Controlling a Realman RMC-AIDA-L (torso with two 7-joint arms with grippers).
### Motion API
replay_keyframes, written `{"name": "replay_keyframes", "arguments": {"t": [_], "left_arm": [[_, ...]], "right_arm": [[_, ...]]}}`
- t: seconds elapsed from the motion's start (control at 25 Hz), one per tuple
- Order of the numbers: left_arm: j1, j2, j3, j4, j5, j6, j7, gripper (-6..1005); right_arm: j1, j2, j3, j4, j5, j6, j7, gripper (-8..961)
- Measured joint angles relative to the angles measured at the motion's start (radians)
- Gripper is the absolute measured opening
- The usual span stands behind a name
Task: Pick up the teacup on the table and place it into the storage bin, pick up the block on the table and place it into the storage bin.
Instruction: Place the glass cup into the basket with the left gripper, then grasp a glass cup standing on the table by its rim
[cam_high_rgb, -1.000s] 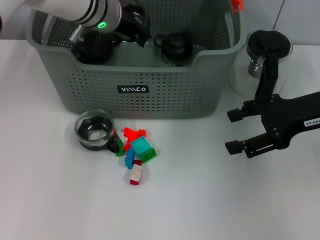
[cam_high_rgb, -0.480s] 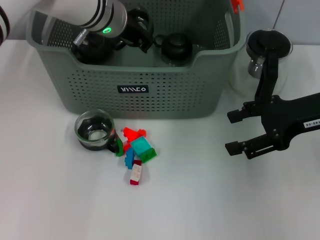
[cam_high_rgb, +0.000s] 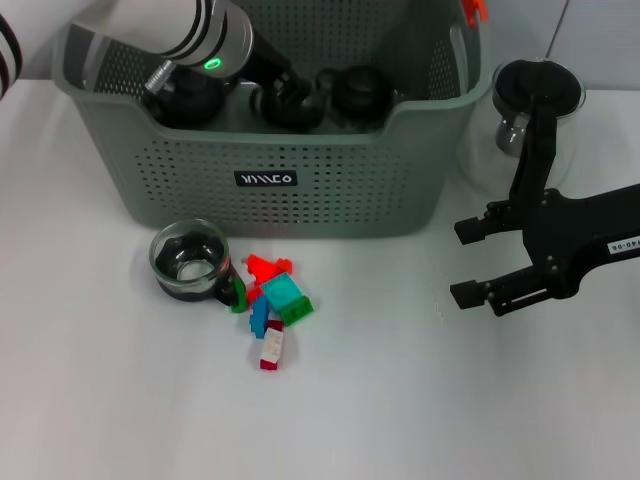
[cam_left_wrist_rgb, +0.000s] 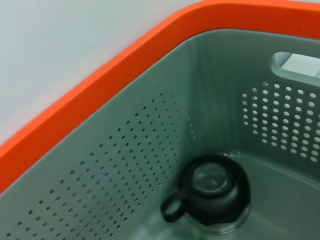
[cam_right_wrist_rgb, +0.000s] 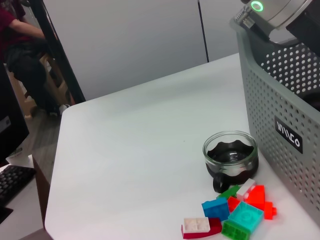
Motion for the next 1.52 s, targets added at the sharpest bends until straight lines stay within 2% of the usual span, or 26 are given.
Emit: {"name": "replay_keyframes", "arguments": {"t": [0.24, 0.36, 0.52, 0.68, 0.84, 0.96, 1.12, 1.28, 1.52], "left_arm": [[0.006, 0.0, -0.006, 0.032, 0.001, 0.008, -0.007, 374], [0.019, 0.003, -0.007, 0.085, 0.001, 0.042, -0.03, 503], [0.063, 0.01, -0.008, 0.237, 0.001, 0.142, -0.069, 652], [0.133, 0.006, -0.013, 0.487, 0.002, 0.326, -0.089, 779], [0.225, -0.017, -0.017, 0.753, -0.004, 0.517, -0.086, 829], [0.306, -0.047, -0.012, 0.953, -0.017, 0.644, -0.073, 840], [0.395, -0.058, 0.023, 1.13, -0.078, 0.739, -0.06, 838], [0.468, -0.056, 0.04, 1.226, -0.14, 0.825, -0.044, 836], [0.591, -0.062, 0.107, 1.276, -0.155, 0.891, 0.028, 836]], "right_arm": [[0.004, 0.0, 0.002, 0.0, 0.0, 0.0, -0.001, 915], [0.004, 0.0, 0.003, 0.0, 0.0, 0.0, -0.004, 915], [0.005, 0.0, 0.004, 0.0, 0.002, 0.003, -0.006, 915], [0.007, 0.0, 0.005, -0.002, 0.005, 0.003, -0.004, 915], [0.008, 0.0, 0.005, -0.002, 0.005, 0.003, -0.002, 915], [0.006, 0.0, 0.008, 0.0, 0.006, 0.007, -0.005, 915], [0.005, 0.0, 0.012, 0.0, 0.006, 0.013, -0.008, 916], [0.008, 0.0, 0.017, 0.0, 0.006, 0.014, -0.008, 916], [0.006, 0.003, 0.017, 0.014, 0.006, 0.033, -0.008, 916]]}}
